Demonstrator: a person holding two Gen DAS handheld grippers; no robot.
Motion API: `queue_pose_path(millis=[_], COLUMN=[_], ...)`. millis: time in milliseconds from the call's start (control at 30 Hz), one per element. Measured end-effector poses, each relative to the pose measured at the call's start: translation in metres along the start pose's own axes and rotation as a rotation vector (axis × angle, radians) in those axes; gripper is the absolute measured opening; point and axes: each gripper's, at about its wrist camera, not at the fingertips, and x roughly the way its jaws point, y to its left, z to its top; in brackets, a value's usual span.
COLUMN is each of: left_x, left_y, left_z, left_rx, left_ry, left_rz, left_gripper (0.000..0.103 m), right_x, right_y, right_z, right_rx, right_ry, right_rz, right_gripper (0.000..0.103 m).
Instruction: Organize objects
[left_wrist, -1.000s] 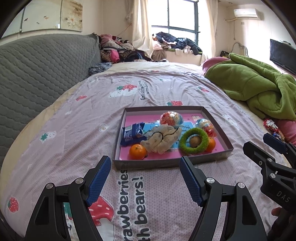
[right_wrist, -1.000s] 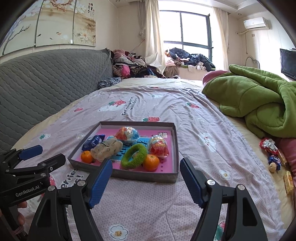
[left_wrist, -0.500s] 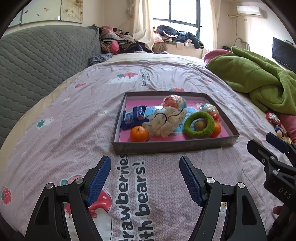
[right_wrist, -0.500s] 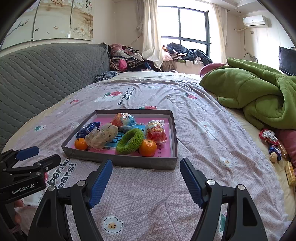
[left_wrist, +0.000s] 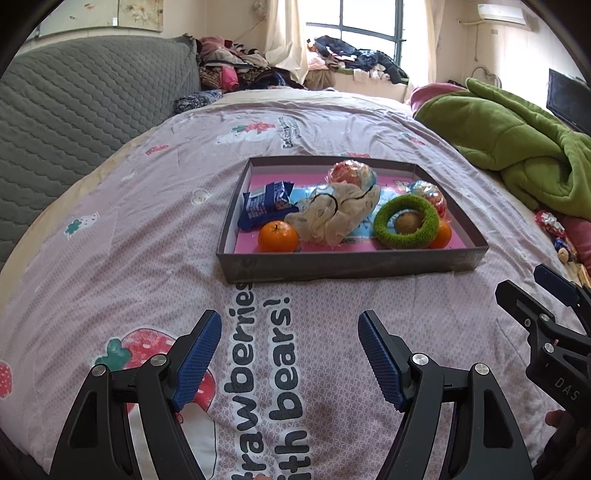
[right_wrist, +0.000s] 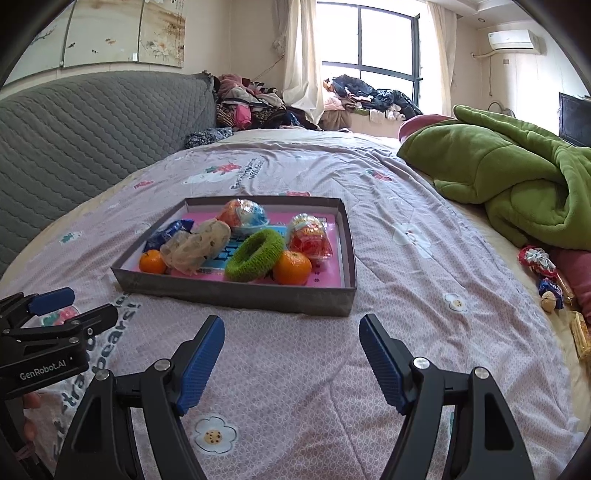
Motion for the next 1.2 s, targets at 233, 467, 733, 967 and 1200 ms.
queue_pose_path(millis=[233,467,733,967,1200], left_x=[0.004,0.008,0.014,0.021,0.026], left_y=[0.002,0.001,0.000,0.002,0.003], left_z=[-0.006,-0.011,-0.016,-0.020,-0.023], left_rx=[-0.004,0.002,0.015,0.016,0.015], left_ry=[-0.008,-0.019,-0.027,-0.025,-0.016], left_rz=[0.000,0.005,0.011,0.015,0.011], left_gripper=[0.078,0.078,0.078,0.078,0.078], right_x=[0.006,0.008,0.010,0.016,0.018], right_y=[0.000,0.000,0.002,0.000,0.000], right_z=[-0.009,-0.013,-0.019,-0.024,-0.029], right_rx=[0.000,0.006,0.011,0.030,0.029], right_ry=[0.009,0.007,0.006,0.024,0.031], right_rz=[-0.013,-0.002,0.006,0.004,-0.007], right_gripper=[0.075,0.075,0.075,0.075,0.075])
